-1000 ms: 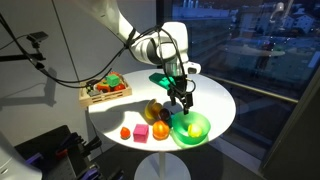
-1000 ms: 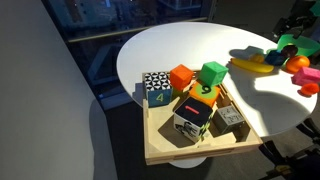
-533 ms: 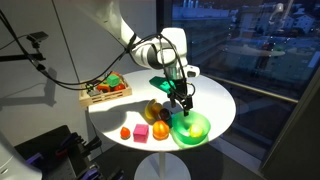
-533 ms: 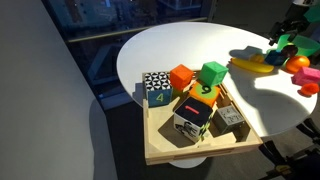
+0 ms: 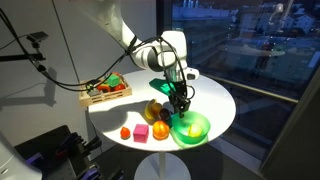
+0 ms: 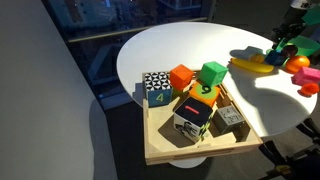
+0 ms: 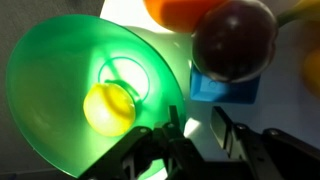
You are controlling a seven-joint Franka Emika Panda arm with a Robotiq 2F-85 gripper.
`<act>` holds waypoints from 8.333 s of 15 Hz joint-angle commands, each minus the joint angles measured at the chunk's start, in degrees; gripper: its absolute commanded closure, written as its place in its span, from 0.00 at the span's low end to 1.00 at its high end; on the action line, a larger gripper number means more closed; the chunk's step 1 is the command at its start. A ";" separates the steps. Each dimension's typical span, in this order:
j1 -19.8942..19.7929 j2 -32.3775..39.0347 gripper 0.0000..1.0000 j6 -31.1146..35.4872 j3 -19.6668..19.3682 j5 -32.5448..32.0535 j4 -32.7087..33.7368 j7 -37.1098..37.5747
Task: Pick up the yellow round fruit on the table and put it in the green bowl and then pick up the green bowl and move it to the left between the fruits and the wooden tray
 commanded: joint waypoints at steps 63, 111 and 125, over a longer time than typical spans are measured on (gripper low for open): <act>11.75 -31.23 0.98 -0.53 12.27 -1.15 -29.67 -19.91; 7.40 -32.72 0.00 -10.03 12.44 -2.35 -24.42 5.94; 7.37 -42.66 0.00 -31.71 9.24 1.25 -19.73 -6.29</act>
